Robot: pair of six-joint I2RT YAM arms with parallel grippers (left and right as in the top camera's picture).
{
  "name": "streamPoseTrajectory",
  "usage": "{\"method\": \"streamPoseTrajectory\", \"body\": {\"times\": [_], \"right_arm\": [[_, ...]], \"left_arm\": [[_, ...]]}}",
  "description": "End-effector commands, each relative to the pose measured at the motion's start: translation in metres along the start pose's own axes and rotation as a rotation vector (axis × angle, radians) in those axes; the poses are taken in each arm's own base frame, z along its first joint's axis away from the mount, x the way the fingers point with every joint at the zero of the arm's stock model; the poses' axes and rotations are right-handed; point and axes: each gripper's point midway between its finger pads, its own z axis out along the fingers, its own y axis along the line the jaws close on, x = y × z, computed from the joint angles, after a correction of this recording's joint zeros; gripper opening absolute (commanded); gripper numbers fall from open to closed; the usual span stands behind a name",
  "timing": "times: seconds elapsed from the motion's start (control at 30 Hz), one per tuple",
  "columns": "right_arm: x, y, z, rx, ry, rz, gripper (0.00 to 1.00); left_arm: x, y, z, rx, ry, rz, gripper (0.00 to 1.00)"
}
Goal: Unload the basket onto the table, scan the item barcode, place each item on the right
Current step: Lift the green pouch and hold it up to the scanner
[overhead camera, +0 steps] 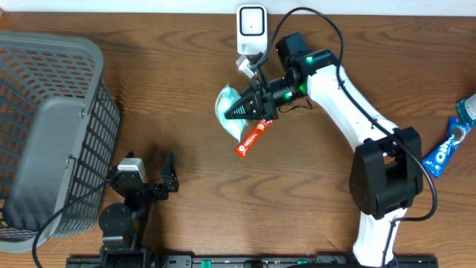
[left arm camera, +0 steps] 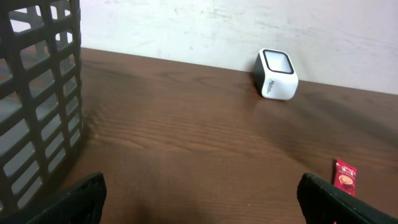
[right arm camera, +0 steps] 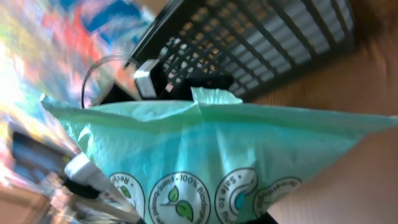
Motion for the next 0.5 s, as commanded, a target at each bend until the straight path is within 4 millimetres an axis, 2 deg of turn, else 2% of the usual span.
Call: {"method": "streamPoseTrajectory", "body": {"times": [0.0, 0.17, 0.37, 0.47], "right_arm": [[-0.003, 0.017, 0.017, -0.110, -0.064, -0.397, 0.01], [-0.006, 0.023, 0.042, -0.161, -0.050, -0.587, 0.01], [-0.004, 0.030, 0.058, -0.199, -0.033, -0.587, 0.01], [-0.004, 0.031, 0.060, -0.203, -0.031, -0.586, 0.01]], "left_arm": [[0.016, 0.002, 0.001, -0.002, 0.049, -0.013, 0.98], [0.016, 0.002, 0.001, -0.002, 0.049, -0.013, 0.98], [0.016, 0.002, 0.001, -0.002, 0.049, -0.014, 0.98], [0.016, 0.002, 0.001, -0.001, 0.049, -0.014, 0.98]]}}
